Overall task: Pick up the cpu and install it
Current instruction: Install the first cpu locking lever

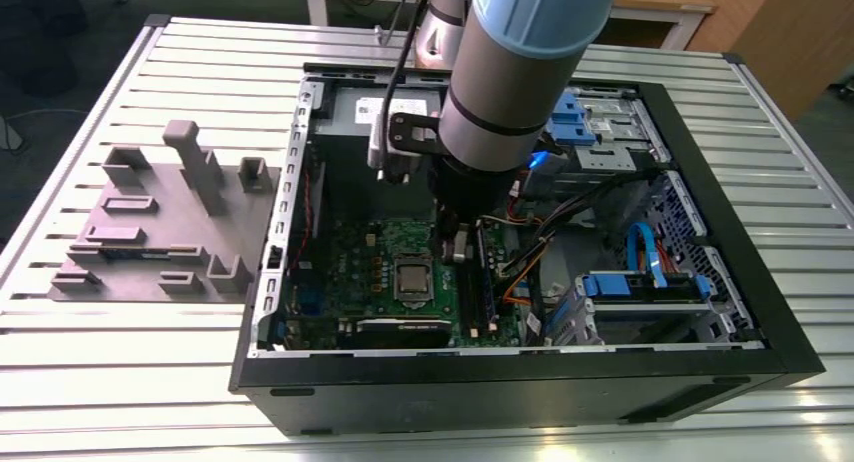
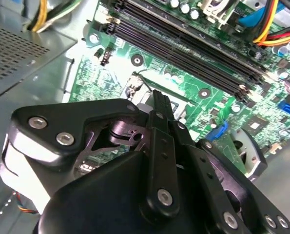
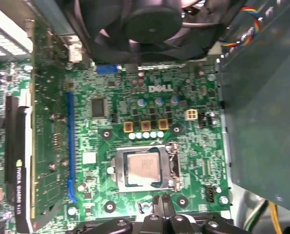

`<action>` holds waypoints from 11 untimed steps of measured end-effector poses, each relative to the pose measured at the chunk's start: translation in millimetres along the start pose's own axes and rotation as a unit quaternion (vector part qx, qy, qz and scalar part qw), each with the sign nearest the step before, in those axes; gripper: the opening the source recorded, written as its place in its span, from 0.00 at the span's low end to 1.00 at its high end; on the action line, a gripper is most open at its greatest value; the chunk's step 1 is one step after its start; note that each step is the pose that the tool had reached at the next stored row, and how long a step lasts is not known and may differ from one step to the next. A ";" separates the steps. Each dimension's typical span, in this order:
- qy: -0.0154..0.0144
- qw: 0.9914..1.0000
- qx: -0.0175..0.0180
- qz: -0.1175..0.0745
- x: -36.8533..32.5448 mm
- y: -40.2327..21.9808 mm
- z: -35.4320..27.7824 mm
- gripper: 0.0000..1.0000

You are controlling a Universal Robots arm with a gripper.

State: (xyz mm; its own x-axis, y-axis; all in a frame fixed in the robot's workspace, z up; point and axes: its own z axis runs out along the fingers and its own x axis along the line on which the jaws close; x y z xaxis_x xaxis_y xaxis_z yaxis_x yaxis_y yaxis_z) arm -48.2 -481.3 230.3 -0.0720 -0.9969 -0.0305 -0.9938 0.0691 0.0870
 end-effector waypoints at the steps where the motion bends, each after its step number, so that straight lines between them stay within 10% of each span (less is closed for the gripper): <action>1: 0.001 1.000 0.000 -0.002 0.1 0.0 0.4 0.10; 11: 0.010 1.000 0.000 -0.020 4.8 -0.6 4.5 0.10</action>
State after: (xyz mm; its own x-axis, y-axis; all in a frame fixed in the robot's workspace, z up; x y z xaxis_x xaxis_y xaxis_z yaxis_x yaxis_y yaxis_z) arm -48.3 -486.0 225.6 -0.0302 -0.9994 -0.0150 -0.9959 0.0288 0.0863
